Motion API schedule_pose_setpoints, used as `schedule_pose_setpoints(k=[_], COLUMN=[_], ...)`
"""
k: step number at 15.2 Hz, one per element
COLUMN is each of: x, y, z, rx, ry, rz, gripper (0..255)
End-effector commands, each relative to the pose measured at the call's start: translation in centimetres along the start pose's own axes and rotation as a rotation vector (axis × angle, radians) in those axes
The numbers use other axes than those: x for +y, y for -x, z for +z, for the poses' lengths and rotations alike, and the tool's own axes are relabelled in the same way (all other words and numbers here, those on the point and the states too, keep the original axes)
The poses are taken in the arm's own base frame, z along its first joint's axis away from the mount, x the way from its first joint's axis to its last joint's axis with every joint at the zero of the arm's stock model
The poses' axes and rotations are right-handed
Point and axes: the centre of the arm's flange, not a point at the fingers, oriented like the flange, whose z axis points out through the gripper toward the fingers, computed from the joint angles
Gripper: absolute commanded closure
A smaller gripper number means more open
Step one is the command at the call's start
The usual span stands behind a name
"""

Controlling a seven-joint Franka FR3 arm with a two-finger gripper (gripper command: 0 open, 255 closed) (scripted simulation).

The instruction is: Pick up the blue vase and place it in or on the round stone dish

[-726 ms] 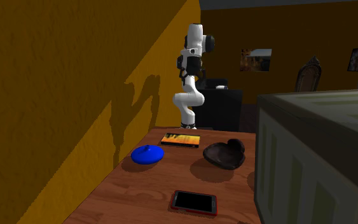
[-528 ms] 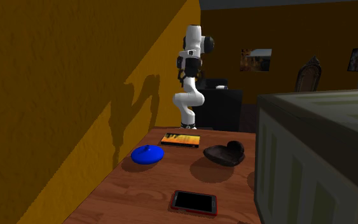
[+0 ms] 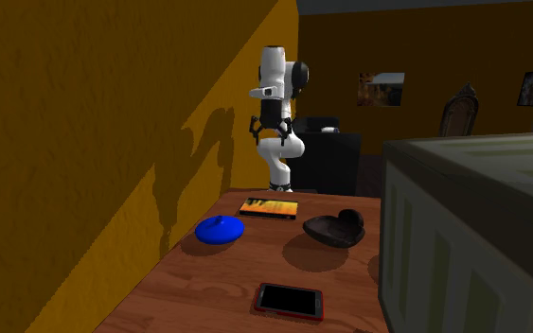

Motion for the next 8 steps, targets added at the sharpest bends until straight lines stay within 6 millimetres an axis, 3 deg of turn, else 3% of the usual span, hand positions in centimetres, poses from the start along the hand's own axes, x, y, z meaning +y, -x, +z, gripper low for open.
schedule_pose_setpoints(k=[1, 8], x=[1.8, 7.4], y=[-1.6, -7.2], z=[1.5, 7.0], rx=[-0.006, -0.028], ry=[-0.004, -0.019], rz=[0.001, 0.007], gripper=[0, 0])
